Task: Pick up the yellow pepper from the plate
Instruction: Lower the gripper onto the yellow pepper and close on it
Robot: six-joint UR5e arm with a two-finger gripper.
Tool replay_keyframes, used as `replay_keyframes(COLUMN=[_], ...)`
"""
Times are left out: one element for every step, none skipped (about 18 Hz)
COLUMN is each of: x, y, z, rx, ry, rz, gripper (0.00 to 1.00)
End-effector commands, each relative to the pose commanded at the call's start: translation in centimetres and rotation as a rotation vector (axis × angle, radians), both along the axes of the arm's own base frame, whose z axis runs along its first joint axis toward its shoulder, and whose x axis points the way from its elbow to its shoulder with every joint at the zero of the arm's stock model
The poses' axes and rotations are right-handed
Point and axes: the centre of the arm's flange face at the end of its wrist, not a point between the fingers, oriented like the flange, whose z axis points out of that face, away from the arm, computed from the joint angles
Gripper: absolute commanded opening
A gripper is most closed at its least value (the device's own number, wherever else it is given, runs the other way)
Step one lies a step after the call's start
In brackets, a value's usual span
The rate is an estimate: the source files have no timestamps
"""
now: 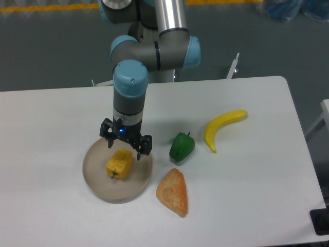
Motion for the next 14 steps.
replay_keyframes(x=[0.4,0.9,1.3,1.5,1.7,1.8,1.9,2.0,2.5,2.7,2.7,2.7,2.8,2.8], y=[0.2,0.5,0.5,0.4,0.1,0.0,-0.1,-0.2,-0.2,-0.2,-0.2,-0.2,-0.2,-0.2], z=[-0.7,-1.4,-1.5,-1.8,-2.0,-2.1,-2.1,-2.2,-2.3,-2.3,-2.7,-2.9,-3.0,-3.0], rx=[-0.006,-0.009,-0.011,-0.016,-0.022,-0.024,-0.025,-0.026,-0.028,-0.029,-0.036,-0.039,-0.040,-0.040], ry=[0.012,0.027,0.032,0.030,0.028,0.028,0.027,0.026,0.027,0.026,0.026,0.025,0.024,0.024], rz=[-0.007,-0.018,-0.025,-0.028,-0.030,-0.031,-0.032,-0.035,-0.042,-0.047,-0.045,-0.045,-0.047,-0.047], gripper=[1.00,1.00,1.00,1.00,1.00,1.00,1.00,1.00,1.00,1.00,1.00,1.00,1.00,1.00])
